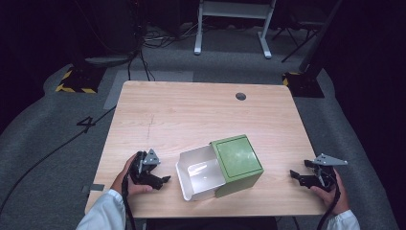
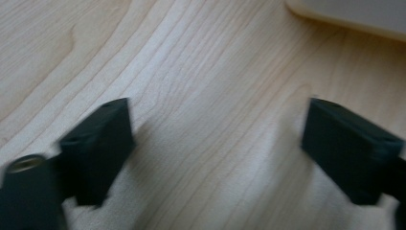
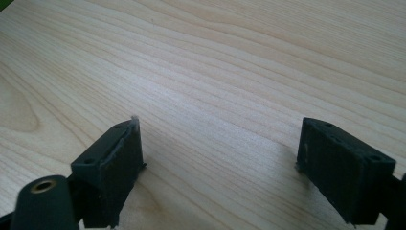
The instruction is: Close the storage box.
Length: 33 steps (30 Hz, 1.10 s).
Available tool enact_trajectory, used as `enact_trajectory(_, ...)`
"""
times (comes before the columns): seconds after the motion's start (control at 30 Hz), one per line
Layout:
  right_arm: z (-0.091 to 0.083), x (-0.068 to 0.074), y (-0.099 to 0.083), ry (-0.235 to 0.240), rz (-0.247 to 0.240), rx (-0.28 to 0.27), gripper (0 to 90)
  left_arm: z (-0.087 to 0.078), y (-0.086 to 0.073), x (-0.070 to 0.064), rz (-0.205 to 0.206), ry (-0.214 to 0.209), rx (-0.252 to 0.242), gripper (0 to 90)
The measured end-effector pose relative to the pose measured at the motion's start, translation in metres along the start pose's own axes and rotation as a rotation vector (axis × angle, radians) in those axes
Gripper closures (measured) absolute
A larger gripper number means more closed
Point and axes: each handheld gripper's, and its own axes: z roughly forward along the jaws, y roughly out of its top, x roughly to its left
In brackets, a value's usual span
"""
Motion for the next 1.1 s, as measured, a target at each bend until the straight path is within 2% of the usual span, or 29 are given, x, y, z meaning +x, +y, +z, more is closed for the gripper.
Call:
enact_trajectory(0.07, 0.000, 0.000, 0.000, 0.000, 0.000, 0.000, 15.6, -0.002, 0.000, -0.002, 0.011, 0.007, -0.001, 21.4)
enact_trajectory(0.1, 0.000, 0.000, 0.000, 0.000, 0.000, 0.001, 15.7, -0.004, 0.001, -0.003, 0.006, 0.008, -0.015, 16.7)
enact_trajectory(0.17, 0.000, 0.000, 0.000, 0.001, 0.000, 0.000, 15.7, -0.006, 0.002, -0.003, 0.005, 0.000, -0.022, 20.8)
enact_trajectory(0.37, 0.000, 0.000, 0.000, 0.001, 0.000, 0.000, 15.7, -0.016, 0.004, -0.009, 0.003, 0.022, -0.042, 22.4)
enact_trajectory(0.43, 0.000, 0.000, 0.000, 0.001, 0.001, 0.001, 15.7, -0.022, 0.007, -0.011, -0.014, 0.018, -0.082, 22.4)
enact_trajectory(0.53, 0.000, 0.000, 0.001, 0.002, 0.000, 0.001, 15.6, -0.026, 0.011, -0.013, -0.024, 0.030, -0.107, 22.6)
enact_trajectory(0.63, 0.001, 0.000, 0.001, 0.002, 0.000, 0.001, 15.6, -0.026, 0.014, -0.013, -0.028, 0.034, -0.118, 23.3)
enact_trajectory(0.8, 0.001, 0.000, 0.001, 0.002, 0.000, 0.002, 15.7, -0.026, 0.022, -0.016, -0.033, 0.010, -0.143, 23.3)
enact_trajectory(0.97, 0.001, 0.000, 0.001, 0.002, 0.000, 0.002, 15.6, -0.022, 0.030, -0.019, -0.040, 0.015, -0.155, 25.5)
enact_trajectory(1.03, 0.001, 0.000, 0.001, 0.002, 0.000, 0.002, 15.6, -0.017, 0.034, -0.018, -0.058, 0.026, -0.158, 30.8)
enact_trajectory(1.1, 0.001, 0.000, 0.001, 0.002, -0.001, 0.001, 15.6, -0.016, 0.035, -0.017, -0.056, 0.030, -0.163, 34.3)
